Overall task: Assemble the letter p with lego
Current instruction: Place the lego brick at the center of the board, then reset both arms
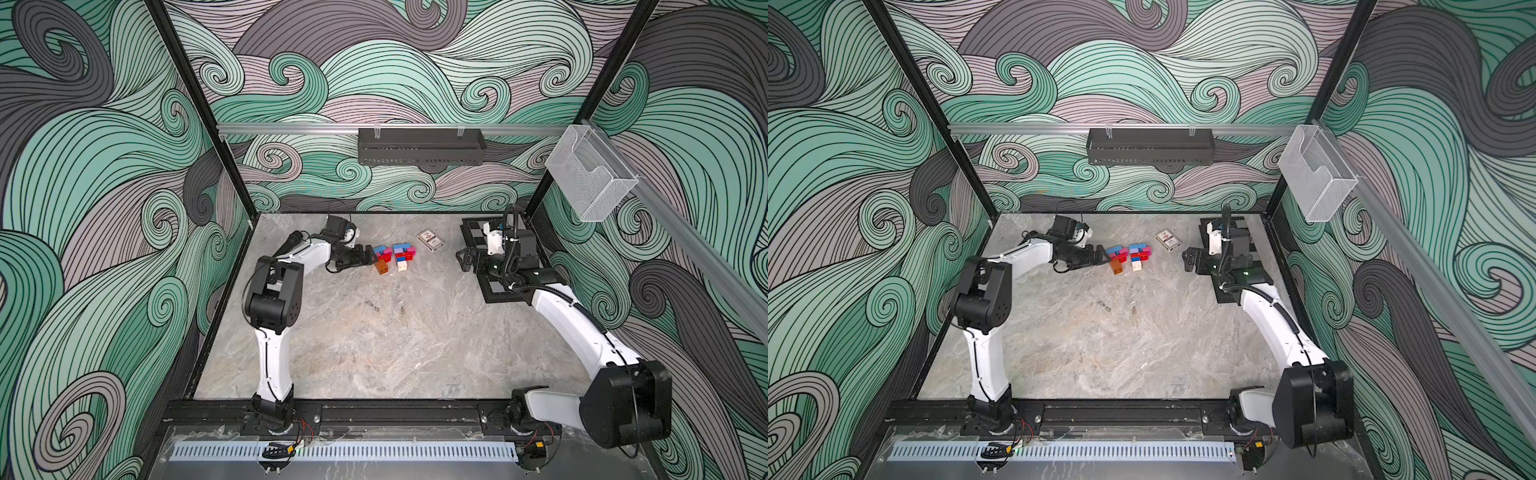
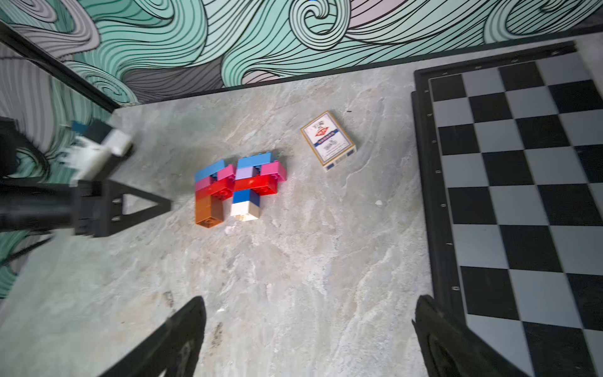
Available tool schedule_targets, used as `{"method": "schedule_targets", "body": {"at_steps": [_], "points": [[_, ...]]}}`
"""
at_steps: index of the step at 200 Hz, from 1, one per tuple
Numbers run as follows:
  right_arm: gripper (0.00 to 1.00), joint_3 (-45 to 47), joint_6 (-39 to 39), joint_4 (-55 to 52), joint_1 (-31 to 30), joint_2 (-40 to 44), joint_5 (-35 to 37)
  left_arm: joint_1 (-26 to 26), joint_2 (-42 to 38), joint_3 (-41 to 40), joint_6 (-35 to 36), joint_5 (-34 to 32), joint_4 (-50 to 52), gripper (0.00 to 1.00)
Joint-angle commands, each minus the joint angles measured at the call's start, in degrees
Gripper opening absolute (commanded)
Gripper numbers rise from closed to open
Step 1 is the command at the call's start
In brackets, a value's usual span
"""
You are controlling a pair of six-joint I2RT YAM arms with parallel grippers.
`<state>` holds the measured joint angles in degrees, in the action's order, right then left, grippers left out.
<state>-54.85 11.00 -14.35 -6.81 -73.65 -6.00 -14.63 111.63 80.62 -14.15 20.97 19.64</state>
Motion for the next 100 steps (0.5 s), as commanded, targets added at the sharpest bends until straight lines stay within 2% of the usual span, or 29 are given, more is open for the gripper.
{"method": "schedule_targets", "body": {"at_steps": [1,30,46,54,60,69,78,89,100], "points": [[0.99,6.99,-8.25,10.5,0.83,0.93,8.07,0.37,-19.46,-6.93,7.65,-14.2,-9.9,0.99],[0.99,18.77,-12.07,30.46,0.92,-1.76,11.72,2.64,-46.19,-32.28,11.15,-35.74,-28.53,0.99],[0.99,23.58,-11.16,39.53,0.83,-5.26,14.96,5.01,-55.65,-46.2,9.87,-46.54,-40.07,0.98],[0.99,26.35,-11.39,44.83,0.74,-7.06,15.99,6.92,-58.37,-51.64,10.1,-48.62,-43.89,0.99],[0.99,28.02,-11.92,50.34,0.53,-8.08,17.24,8.39,-59.29,-54.57,9.77,-49.39,-45.43,0.98],[0.99,27.65,-13.97,47.79,-0.27,-6.82,18.05,10.11,-59.07,-57.56,8.58,-50.03,-46.17,0.99],[0.99,30.87,-16.73,56.32,-0.86,-7.05,18.75,11.16,-56.7,-59.69,7.87,-49.48,-47.83,0.99],[0.99,35.42,-16.65,64.86,-1.09,-8.08,20.34,11.87,-51.32,-60.98,7.64,-48.28,-50.74,0.99],[0.99,40.06,-16.72,78.12,-1.13,-13.32,20.65,12.07,-44.95,-60.98,8.46,-48.3,-53.08,0.98]]}}
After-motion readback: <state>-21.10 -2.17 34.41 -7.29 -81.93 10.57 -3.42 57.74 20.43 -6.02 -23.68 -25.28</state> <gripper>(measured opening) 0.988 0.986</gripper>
